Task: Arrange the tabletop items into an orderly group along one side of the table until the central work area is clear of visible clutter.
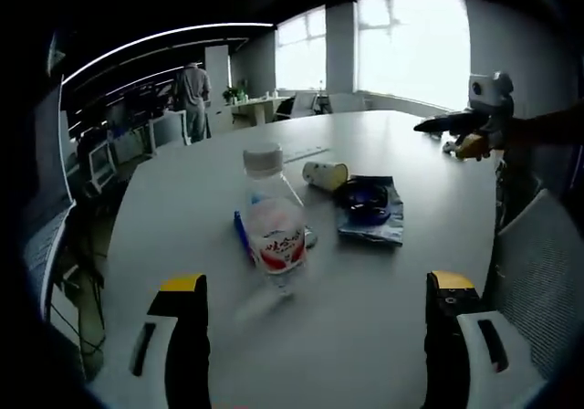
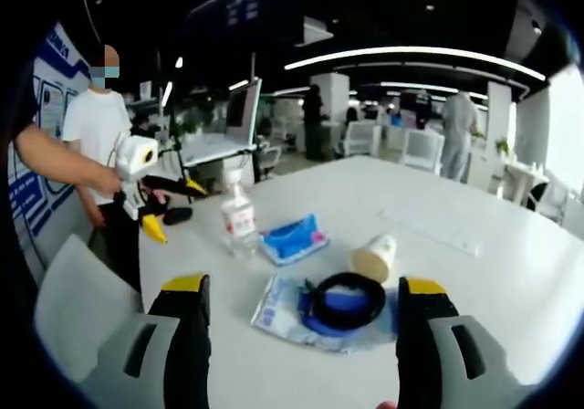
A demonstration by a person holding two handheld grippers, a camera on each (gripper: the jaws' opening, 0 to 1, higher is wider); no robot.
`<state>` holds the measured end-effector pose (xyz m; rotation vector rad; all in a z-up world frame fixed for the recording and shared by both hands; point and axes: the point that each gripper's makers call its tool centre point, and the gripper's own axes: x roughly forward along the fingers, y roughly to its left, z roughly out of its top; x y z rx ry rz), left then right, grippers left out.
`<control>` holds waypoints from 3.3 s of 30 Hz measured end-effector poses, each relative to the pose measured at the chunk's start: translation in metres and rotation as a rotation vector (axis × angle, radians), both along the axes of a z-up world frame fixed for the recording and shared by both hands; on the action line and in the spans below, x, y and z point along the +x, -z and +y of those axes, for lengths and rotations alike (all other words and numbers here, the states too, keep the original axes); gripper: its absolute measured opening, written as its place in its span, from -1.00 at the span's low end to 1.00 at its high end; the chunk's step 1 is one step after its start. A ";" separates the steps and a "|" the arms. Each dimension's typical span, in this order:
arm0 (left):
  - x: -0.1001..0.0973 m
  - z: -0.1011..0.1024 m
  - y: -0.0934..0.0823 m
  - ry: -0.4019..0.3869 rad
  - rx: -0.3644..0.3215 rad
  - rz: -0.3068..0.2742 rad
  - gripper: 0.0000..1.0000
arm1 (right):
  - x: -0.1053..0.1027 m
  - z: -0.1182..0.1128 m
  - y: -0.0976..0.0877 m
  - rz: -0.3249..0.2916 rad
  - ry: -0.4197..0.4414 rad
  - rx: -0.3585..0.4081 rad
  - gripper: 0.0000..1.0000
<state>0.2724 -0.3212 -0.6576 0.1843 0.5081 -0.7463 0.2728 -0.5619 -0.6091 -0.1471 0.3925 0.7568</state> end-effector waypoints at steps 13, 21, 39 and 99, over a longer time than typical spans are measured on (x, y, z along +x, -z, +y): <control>-0.009 0.001 0.002 -0.009 -0.005 0.003 0.96 | 0.014 -0.007 0.012 0.005 -0.007 -0.054 0.38; -0.017 -0.003 0.006 0.000 -0.005 0.012 0.96 | 0.032 -0.009 0.019 0.007 -0.004 -0.082 0.26; -0.026 -0.008 0.012 0.007 -0.016 0.031 0.96 | 0.062 -0.015 0.037 0.015 0.012 -0.137 -0.07; -0.047 -0.027 0.007 0.060 -0.049 0.043 0.96 | 0.122 -0.024 0.067 0.038 0.038 -0.229 -0.44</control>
